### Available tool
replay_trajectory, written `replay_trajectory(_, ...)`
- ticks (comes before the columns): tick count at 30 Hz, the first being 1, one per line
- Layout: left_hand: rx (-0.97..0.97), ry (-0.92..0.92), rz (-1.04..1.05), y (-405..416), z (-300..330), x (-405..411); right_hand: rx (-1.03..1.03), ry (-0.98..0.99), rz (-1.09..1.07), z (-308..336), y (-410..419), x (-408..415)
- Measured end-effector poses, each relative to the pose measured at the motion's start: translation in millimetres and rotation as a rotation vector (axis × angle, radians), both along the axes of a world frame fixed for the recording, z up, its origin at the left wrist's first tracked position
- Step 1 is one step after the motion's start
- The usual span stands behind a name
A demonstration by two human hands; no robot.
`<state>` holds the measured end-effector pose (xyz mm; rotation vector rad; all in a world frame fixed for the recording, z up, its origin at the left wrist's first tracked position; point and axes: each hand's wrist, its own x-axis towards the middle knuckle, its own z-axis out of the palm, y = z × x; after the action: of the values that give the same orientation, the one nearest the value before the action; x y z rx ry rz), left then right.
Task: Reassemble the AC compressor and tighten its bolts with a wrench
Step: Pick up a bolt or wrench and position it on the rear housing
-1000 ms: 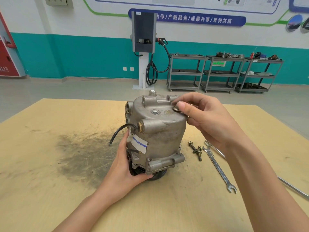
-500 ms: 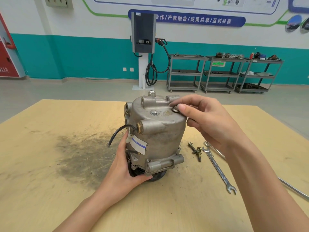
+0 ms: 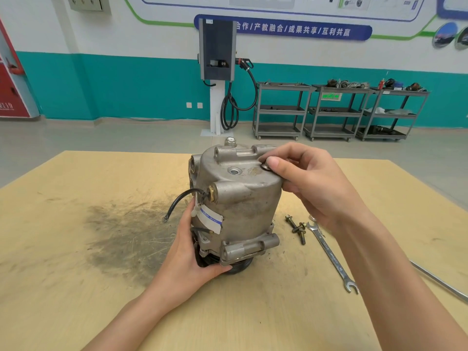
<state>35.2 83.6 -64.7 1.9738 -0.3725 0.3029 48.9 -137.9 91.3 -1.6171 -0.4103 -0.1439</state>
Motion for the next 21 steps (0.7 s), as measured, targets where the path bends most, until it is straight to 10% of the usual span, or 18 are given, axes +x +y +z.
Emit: replay_trajectory(21, 0.023, -0.005, 0.024, 0.6, -0.6, -0.2, -0.058, -0.023, -0.007, -1.2, -1.8, 0.6)
